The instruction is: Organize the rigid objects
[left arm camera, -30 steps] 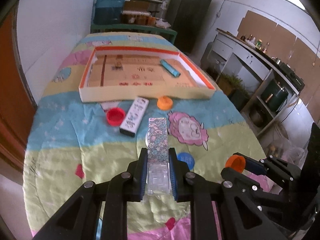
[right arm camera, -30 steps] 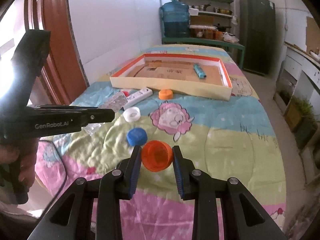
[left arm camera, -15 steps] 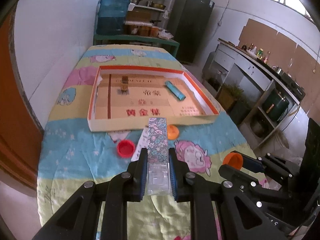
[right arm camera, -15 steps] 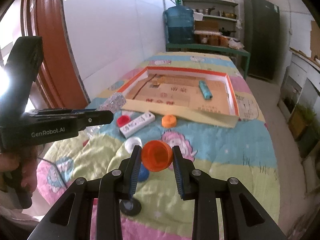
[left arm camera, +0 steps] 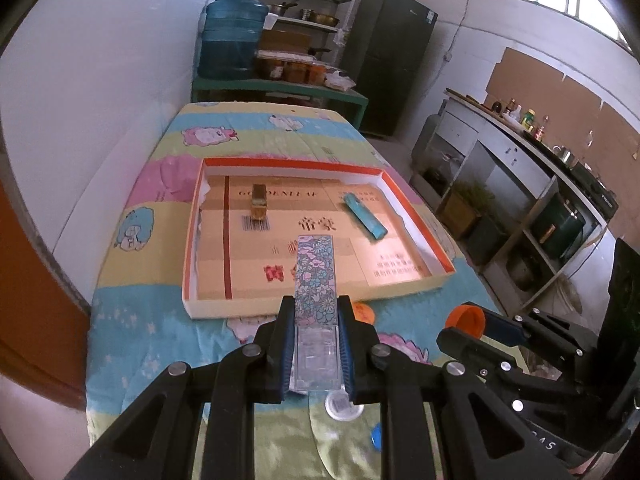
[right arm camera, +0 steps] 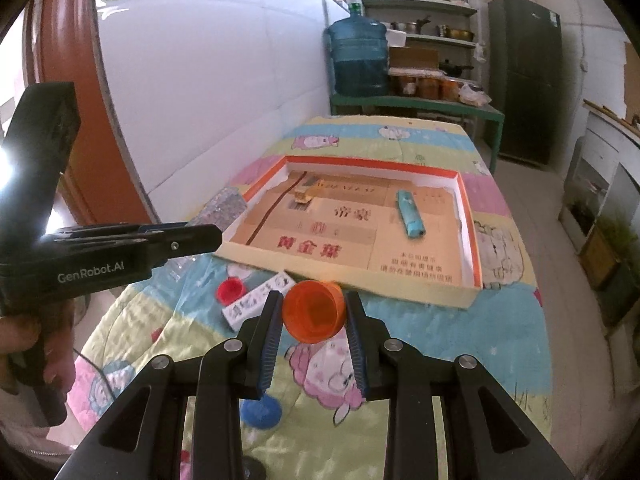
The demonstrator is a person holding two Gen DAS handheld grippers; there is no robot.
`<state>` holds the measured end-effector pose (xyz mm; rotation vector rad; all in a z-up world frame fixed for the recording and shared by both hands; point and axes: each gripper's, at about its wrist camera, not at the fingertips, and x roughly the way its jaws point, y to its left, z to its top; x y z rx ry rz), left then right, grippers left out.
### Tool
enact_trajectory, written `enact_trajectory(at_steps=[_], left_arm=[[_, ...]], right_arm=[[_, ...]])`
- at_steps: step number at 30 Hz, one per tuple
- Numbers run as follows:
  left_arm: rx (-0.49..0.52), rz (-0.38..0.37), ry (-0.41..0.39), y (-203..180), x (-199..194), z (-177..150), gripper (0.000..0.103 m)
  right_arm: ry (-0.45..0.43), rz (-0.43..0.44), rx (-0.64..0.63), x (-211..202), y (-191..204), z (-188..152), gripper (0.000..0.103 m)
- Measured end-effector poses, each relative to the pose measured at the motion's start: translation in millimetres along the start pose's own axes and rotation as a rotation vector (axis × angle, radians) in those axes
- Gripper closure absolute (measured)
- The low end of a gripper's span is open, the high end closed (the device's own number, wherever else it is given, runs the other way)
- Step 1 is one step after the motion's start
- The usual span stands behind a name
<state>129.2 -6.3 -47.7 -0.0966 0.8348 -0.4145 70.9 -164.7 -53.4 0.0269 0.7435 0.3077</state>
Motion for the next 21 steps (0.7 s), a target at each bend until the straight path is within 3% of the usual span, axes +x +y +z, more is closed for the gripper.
enact_trajectory(at_steps=[21], left_arm=[[-0.003, 0.048, 0.017, 10.8, 50.8, 41.3, 0.083]], right_arm=[[-0.049, 0.007, -0.003, 48.8, -36.3, 64.8, 0.071]])
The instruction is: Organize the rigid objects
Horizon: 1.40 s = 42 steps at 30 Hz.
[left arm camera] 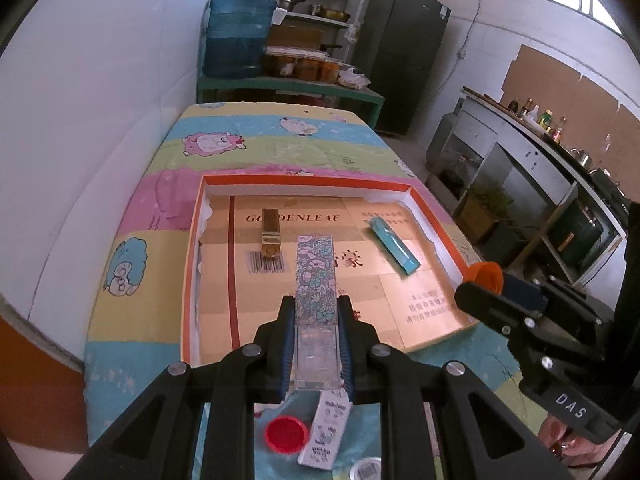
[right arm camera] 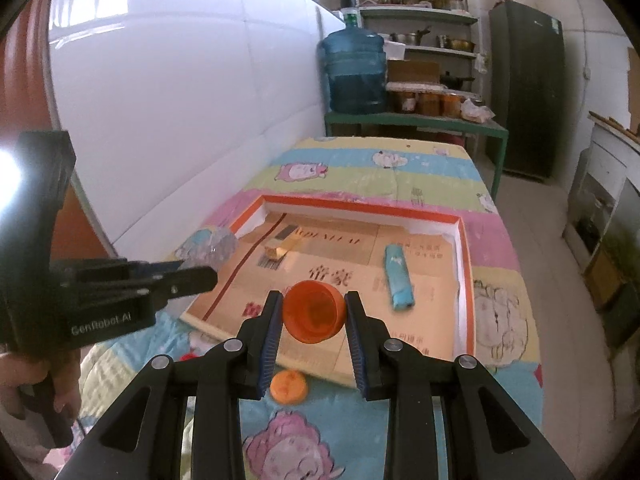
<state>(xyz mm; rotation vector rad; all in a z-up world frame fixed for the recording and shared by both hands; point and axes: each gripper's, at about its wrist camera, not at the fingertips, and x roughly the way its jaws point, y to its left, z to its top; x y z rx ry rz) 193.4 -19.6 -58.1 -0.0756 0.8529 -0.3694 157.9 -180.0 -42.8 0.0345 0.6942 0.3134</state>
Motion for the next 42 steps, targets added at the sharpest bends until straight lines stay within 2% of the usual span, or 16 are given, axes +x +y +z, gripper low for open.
enact_trajectory(at_steps=[12, 30, 42], left_arm=[[0.022, 0.007, 0.033, -3.6, 29.6, 15.2, 0.083], [0.016, 0.005, 0.123, -1.8, 74.9, 11.6, 0.083], [0.008, 0.006, 0.177, 4.0, 97.9, 7.4, 0.083]], right_arm=[[0.006, 0.010, -0.007, 28.8, -17.2, 17.1, 0.071], [0.120, 0.022, 0.032, 83.8, -36.6, 1.4, 0.071], [0.182, 0.021, 0.038, 106.7, -42.4, -7.5, 0.071]])
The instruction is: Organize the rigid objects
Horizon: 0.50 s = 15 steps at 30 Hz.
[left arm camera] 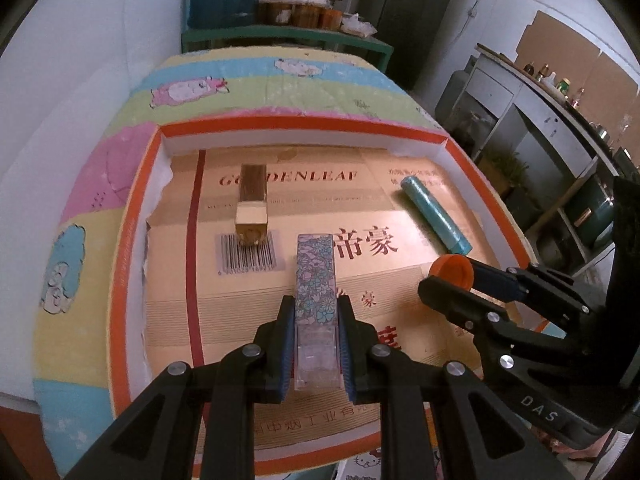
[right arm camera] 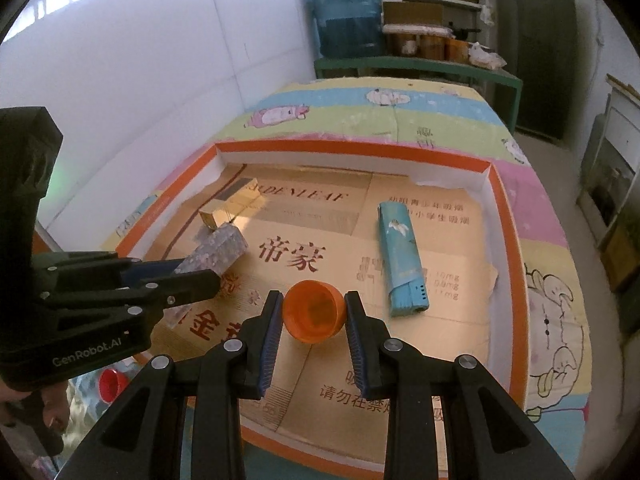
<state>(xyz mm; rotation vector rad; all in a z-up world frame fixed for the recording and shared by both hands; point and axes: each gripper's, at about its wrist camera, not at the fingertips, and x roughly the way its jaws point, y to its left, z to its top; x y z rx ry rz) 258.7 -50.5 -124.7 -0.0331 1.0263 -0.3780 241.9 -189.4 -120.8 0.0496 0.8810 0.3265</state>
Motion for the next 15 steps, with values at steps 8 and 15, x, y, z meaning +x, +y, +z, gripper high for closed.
enact_trajectory(at_steps=[8, 15], left_arm=[[-0.010, -0.007, -0.004, 2.5, -0.1, 3.3, 0.078], [-0.007, 0.008, -0.031, 3.0, -11.7, 0.1, 0.075]], right_arm=[[0.025, -0.007, -0.007, 7.9, -0.8, -3.2, 0.071], [0.025, -0.017, -0.021, 8.5, 1.3, -3.7, 0.071]])
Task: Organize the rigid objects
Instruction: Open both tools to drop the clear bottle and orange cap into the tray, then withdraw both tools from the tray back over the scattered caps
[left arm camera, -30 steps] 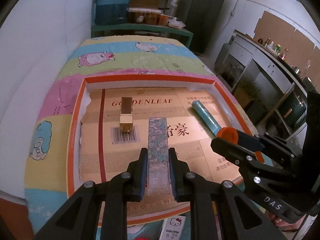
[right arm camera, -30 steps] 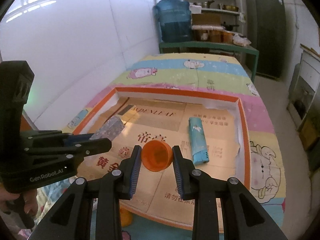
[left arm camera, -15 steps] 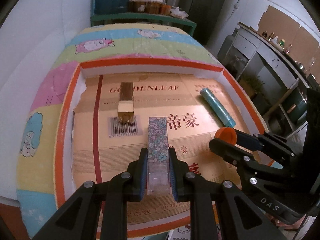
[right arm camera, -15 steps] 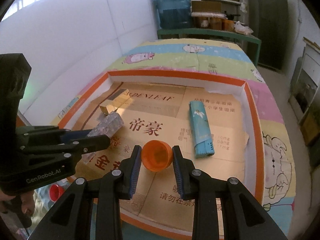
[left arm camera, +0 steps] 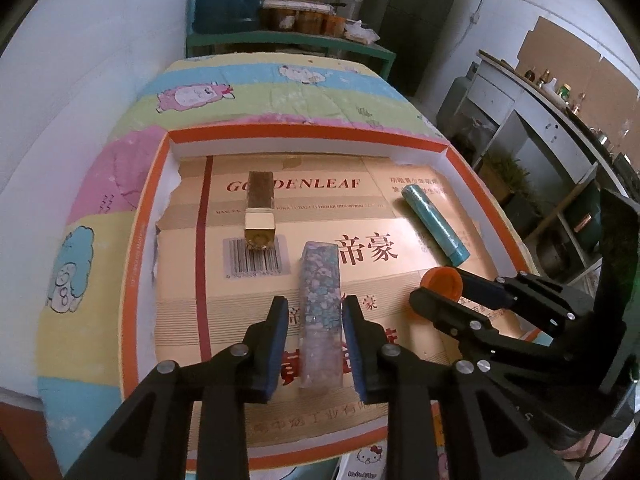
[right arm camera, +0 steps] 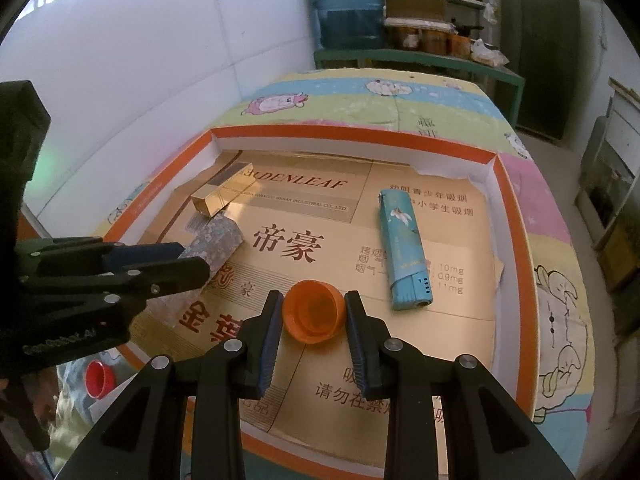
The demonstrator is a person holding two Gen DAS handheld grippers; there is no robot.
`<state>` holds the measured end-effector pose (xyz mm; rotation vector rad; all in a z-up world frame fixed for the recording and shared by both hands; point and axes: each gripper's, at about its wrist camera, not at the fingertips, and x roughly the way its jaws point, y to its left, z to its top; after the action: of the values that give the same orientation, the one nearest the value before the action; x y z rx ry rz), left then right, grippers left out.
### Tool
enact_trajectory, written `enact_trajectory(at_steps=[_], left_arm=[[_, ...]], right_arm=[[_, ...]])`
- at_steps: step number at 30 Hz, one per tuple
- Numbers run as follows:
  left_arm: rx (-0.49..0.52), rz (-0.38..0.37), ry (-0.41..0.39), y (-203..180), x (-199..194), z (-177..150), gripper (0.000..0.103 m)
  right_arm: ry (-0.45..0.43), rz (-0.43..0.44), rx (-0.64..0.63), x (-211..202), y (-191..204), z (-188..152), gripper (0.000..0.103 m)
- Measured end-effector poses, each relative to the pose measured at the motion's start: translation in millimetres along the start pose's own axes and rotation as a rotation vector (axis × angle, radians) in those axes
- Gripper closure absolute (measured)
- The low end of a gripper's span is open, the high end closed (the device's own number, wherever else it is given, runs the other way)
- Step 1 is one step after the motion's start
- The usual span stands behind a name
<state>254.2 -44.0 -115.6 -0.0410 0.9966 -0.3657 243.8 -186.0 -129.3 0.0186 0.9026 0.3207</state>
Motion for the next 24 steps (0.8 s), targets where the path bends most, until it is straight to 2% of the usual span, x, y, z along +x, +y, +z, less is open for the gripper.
enact_trajectory(at_steps=[4, 7, 24], left_arm=[[-0.006, 0.004, -0.010, 2.1, -7.4, -1.8, 0.074], [-0.012, 0.005, -0.023, 4.3, -15.1, -4.3, 0.074], [-0.022, 0.006, -0.068, 4.3, -48.7, -14.7, 0.074]], right_arm=[[0.000, -0.001, 0.001, -0.1, 0.2, 0.0, 0.071], [-0.001, -0.001, 0.005, -1.8, 0.4, 0.1, 0.066], [-0.049, -0.011, 0.009, -37.8, 6.3, -2.1, 0.066]])
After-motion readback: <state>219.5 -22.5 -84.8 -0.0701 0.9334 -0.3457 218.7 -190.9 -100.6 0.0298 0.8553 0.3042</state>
